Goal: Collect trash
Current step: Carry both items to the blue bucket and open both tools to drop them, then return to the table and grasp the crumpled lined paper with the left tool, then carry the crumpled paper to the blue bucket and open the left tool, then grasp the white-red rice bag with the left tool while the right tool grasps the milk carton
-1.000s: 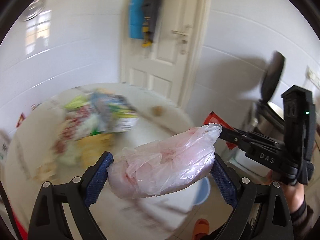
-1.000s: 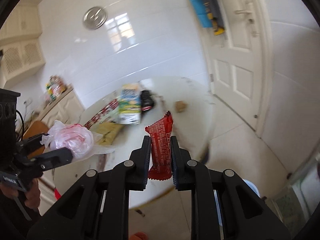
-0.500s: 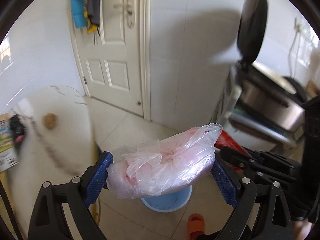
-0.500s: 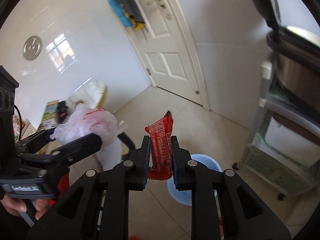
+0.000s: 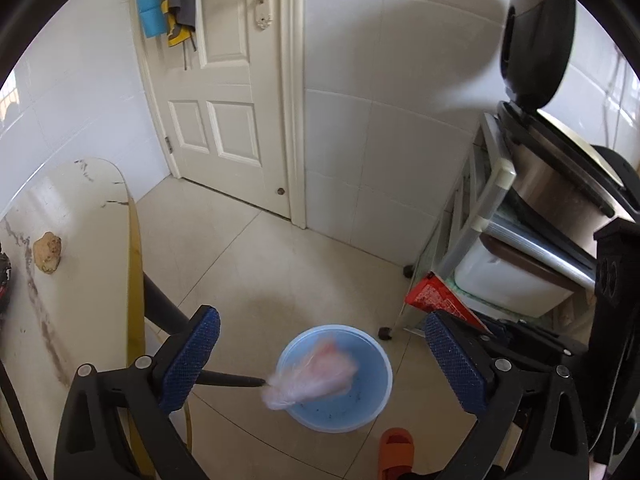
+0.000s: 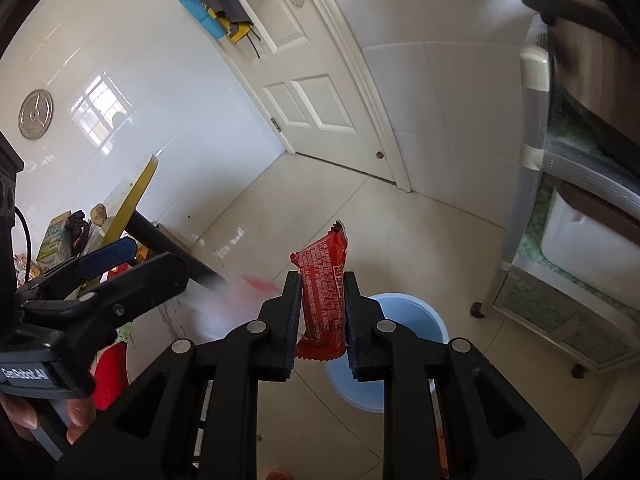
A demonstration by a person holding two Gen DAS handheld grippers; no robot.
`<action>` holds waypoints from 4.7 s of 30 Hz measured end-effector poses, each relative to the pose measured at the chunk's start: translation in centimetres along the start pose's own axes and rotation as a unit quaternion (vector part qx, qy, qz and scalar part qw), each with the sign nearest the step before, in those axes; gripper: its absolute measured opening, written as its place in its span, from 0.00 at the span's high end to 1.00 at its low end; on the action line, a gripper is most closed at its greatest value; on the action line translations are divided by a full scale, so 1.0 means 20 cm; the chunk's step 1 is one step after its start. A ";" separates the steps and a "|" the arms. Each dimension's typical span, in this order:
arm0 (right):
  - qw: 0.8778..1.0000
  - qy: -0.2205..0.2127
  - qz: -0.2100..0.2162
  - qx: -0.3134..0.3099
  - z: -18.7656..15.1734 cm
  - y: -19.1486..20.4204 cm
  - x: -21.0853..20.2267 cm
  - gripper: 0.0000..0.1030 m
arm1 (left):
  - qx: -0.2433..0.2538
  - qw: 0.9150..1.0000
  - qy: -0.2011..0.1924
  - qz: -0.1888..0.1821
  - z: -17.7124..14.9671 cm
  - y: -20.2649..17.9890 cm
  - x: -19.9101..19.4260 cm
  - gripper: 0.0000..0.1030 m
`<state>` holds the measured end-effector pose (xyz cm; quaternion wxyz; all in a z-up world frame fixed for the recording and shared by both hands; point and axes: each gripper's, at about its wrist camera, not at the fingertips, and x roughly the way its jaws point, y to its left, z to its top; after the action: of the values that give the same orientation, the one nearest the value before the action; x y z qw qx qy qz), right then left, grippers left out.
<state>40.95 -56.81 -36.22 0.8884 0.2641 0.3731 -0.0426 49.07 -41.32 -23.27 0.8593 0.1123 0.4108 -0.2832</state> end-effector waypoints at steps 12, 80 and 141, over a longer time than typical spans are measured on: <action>1.000 -0.015 0.001 -0.017 0.00 0.09 -0.08 0.50 | -0.006 0.999 -0.043 0.002 -0.06 0.02 -0.37 0.02; 0.955 0.083 0.163 -0.233 -0.31 1.64 0.01 0.86 | -0.222 0.963 -0.058 0.145 -0.98 1.35 -1.29 0.61; 1.000 -0.013 0.000 -0.024 0.14 -0.03 -0.25 0.51 | 0.037 0.998 0.046 0.024 0.12 -0.11 0.11 0.22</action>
<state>38.93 -59.34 -31.48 0.8993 0.2417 0.3627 -0.0373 50.39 -44.97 -23.42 0.8412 0.1672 0.4363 -0.2721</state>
